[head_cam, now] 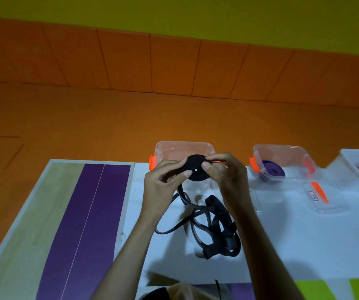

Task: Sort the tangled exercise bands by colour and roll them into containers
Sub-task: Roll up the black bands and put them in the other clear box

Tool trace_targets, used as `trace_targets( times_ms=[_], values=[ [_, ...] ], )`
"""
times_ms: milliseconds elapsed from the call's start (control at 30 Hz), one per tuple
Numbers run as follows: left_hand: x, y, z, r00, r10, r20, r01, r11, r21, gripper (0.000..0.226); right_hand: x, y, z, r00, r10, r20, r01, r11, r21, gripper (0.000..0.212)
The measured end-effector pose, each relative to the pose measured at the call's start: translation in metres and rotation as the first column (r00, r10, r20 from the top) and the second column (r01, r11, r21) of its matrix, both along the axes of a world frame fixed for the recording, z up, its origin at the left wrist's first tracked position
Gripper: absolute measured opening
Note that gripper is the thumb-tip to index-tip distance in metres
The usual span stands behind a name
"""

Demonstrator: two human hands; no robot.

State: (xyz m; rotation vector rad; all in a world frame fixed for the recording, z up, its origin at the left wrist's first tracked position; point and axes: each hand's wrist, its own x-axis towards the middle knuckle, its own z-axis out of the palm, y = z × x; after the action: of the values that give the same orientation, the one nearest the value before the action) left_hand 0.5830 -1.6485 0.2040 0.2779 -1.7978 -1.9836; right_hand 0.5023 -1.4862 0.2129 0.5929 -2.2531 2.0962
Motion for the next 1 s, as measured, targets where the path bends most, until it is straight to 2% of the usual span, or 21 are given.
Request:
trace_targets(
  times_ms=[100, 233, 367, 467, 533, 700, 867, 1000],
  values=[
    [0.0, 0.0, 0.004, 0.999, 0.046, -0.013, -0.047, 0.999, -0.021, 0.03, -0.001, 0.0, -0.001, 0.999, -0.002, 0.037, -0.001, 0.996, 0.092, 0.025],
    [0.002, 0.005, 0.004, 0.997, 0.081, -0.017, -0.081, 0.997, 0.002, 0.03, 0.001, -0.004, 0.0, 0.999, -0.035, -0.009, 0.035, 0.999, -0.022, 0.022],
    [0.004, -0.003, 0.002, 0.998, 0.048, -0.034, -0.051, 0.996, -0.072, 0.035, 0.001, -0.003, 0.002, 0.999, 0.037, 0.031, -0.038, 0.998, 0.046, 0.024],
    [0.007, 0.004, 0.006, 0.997, 0.071, -0.044, -0.069, 0.997, 0.042, 0.032, 0.0, -0.005, 0.008, 0.999, -0.022, -0.029, 0.022, 1.0, -0.001, 0.026],
    [0.009, 0.007, 0.005, 0.992, 0.12, -0.046, -0.118, 0.992, 0.048, 0.026, 0.001, -0.008, 0.013, 0.999, -0.025, -0.044, 0.022, 0.997, -0.069, 0.024],
    [0.008, 0.001, 0.007, 0.989, 0.116, -0.091, -0.119, 0.993, -0.025, 0.025, 0.001, -0.005, 0.008, 0.999, 0.04, 0.015, -0.041, 0.998, 0.053, 0.026],
    [0.008, 0.006, 0.006, 0.991, 0.115, -0.064, -0.116, 0.993, -0.005, 0.031, 0.002, -0.006, 0.008, 1.0, -0.008, -0.008, 0.008, 0.996, -0.085, 0.023],
    [0.006, 0.003, 0.011, 0.992, 0.093, -0.086, -0.096, 0.995, -0.031, 0.034, 0.003, -0.002, 0.004, 0.999, 0.036, -0.015, -0.035, 0.999, 0.025, 0.027]
  ],
)
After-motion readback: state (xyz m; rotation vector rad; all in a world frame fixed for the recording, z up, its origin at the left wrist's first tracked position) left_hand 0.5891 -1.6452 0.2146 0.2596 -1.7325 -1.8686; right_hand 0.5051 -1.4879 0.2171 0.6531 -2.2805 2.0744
